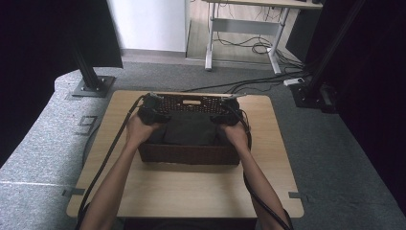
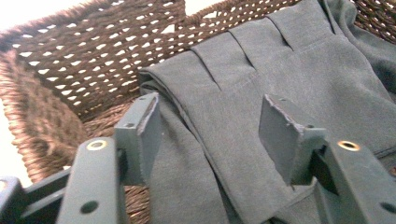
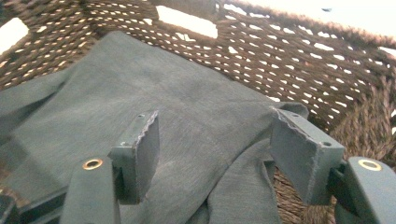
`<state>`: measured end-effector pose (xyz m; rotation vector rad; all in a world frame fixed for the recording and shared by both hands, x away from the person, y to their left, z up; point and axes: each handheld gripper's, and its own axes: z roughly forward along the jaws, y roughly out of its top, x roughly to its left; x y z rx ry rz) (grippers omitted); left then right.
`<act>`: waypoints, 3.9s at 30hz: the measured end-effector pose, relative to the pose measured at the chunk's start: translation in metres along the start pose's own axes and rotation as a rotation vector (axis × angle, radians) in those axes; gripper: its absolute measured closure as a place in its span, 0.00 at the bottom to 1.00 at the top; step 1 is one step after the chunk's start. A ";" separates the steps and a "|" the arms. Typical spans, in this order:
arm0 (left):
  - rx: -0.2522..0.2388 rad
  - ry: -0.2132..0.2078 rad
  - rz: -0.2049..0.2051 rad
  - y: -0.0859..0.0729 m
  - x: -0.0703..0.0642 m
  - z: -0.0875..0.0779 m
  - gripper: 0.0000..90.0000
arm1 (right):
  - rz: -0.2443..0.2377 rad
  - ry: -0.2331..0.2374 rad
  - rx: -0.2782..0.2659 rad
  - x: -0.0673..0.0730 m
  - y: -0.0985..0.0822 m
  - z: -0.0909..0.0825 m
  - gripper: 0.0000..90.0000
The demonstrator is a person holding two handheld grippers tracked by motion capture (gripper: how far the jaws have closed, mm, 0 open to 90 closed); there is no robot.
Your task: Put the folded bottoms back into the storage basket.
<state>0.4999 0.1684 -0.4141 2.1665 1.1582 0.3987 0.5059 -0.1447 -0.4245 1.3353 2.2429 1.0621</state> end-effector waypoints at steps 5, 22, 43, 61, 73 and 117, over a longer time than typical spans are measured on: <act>-0.013 -0.038 0.020 -0.003 -0.001 -0.005 0.32 | -0.026 0.028 -0.006 0.002 -0.002 -0.007 0.29; -0.109 -0.095 0.049 -0.023 -0.007 -0.041 0.11 | -0.117 0.077 -0.075 0.008 -0.017 -0.043 0.11; -0.192 -0.070 0.113 -0.066 -0.019 -0.085 0.00 | -0.197 0.063 -0.105 0.007 -0.056 -0.096 0.00; -0.221 -0.058 0.109 -0.120 -0.020 -0.100 0.00 | -0.167 0.037 -0.113 -0.013 -0.107 -0.127 0.00; -0.227 -0.030 0.131 -0.156 -0.025 -0.089 0.00 | -0.158 0.021 -0.086 -0.017 -0.145 -0.118 0.00; 0.011 -0.052 0.102 -0.217 -0.028 -0.011 0.00 | -0.112 -0.006 0.040 -0.019 -0.223 -0.049 0.00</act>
